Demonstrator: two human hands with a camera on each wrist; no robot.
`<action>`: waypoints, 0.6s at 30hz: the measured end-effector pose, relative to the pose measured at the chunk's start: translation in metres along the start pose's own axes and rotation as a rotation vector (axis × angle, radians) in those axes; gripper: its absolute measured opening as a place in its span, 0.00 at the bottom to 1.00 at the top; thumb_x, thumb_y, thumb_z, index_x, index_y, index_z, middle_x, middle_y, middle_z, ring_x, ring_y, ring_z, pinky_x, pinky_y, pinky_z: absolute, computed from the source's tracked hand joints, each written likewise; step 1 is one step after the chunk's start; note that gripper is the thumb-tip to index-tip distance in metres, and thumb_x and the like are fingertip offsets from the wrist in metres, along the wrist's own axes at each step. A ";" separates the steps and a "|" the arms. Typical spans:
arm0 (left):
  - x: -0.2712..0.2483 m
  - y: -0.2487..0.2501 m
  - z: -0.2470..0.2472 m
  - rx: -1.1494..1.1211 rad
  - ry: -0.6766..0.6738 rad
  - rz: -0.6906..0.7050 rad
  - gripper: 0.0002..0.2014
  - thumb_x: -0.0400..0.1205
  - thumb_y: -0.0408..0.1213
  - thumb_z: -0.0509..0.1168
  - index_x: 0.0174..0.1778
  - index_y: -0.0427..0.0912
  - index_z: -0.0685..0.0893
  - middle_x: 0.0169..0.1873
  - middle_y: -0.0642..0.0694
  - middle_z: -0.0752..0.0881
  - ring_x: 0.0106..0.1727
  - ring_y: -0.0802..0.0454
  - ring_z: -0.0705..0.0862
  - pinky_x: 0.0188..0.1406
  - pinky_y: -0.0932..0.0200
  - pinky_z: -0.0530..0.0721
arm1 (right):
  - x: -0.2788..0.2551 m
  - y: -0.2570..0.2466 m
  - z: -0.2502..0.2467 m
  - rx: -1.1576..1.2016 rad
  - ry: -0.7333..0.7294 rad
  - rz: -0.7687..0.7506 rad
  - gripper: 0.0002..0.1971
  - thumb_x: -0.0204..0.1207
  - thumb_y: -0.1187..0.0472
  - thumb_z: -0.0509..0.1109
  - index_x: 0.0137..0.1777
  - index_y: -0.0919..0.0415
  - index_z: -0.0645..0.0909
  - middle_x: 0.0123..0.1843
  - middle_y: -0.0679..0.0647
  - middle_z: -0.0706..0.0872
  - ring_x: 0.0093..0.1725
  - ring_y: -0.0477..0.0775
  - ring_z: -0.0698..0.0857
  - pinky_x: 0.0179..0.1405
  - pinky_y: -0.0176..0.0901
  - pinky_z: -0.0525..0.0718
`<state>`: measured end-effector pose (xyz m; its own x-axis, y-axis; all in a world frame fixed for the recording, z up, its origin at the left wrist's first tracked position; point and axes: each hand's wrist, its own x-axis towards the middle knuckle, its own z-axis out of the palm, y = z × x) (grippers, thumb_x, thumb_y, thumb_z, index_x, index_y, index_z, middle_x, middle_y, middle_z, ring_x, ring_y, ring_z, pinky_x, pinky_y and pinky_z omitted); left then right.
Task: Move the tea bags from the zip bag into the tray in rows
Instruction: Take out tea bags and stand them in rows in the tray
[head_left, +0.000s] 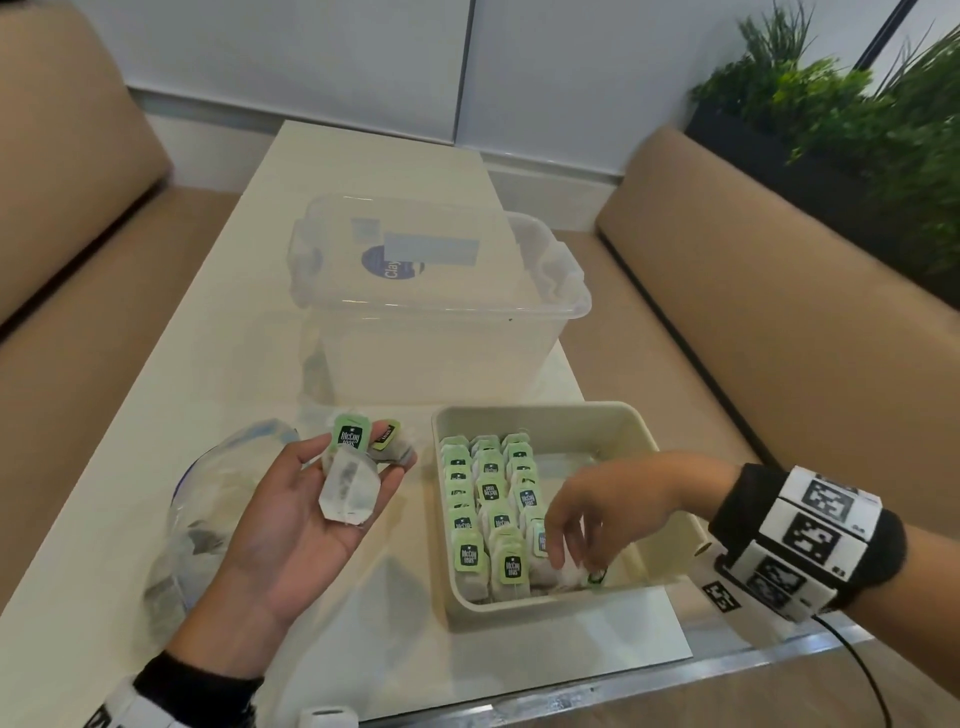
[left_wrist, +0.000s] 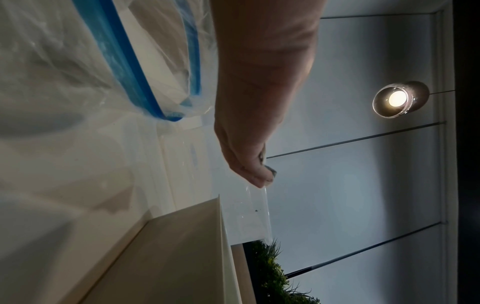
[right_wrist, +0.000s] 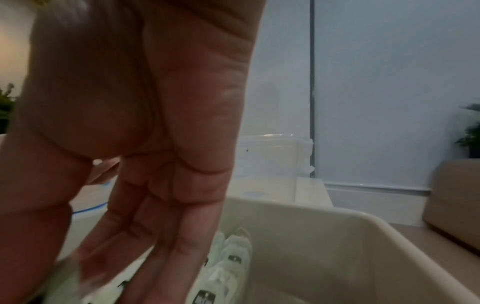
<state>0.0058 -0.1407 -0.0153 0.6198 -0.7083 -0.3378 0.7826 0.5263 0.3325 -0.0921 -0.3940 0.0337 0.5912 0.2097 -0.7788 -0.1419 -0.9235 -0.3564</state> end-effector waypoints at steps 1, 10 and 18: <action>0.001 0.000 -0.001 0.008 0.000 -0.002 0.32 0.46 0.32 0.85 0.47 0.30 0.90 0.59 0.38 0.87 0.60 0.30 0.85 0.48 0.44 0.89 | 0.000 0.002 -0.004 0.008 0.028 0.007 0.13 0.74 0.66 0.69 0.57 0.53 0.83 0.40 0.40 0.84 0.35 0.36 0.82 0.51 0.43 0.83; 0.003 0.000 -0.003 0.019 0.027 0.010 0.41 0.46 0.34 0.84 0.58 0.28 0.86 0.63 0.39 0.86 0.60 0.31 0.85 0.48 0.43 0.89 | 0.032 0.013 0.000 0.199 -0.055 0.010 0.15 0.77 0.71 0.65 0.56 0.52 0.82 0.48 0.49 0.81 0.38 0.41 0.85 0.40 0.35 0.87; 0.002 0.002 -0.008 0.014 0.045 0.022 0.32 0.49 0.35 0.82 0.51 0.32 0.89 0.60 0.40 0.87 0.59 0.32 0.86 0.47 0.46 0.89 | 0.049 0.008 0.007 -0.109 0.042 0.091 0.14 0.71 0.71 0.71 0.55 0.56 0.81 0.48 0.51 0.85 0.35 0.45 0.81 0.30 0.31 0.75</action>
<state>0.0096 -0.1373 -0.0227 0.6389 -0.6749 -0.3693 0.7682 0.5344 0.3525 -0.0696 -0.3888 -0.0103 0.6130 0.1118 -0.7821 -0.1109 -0.9680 -0.2253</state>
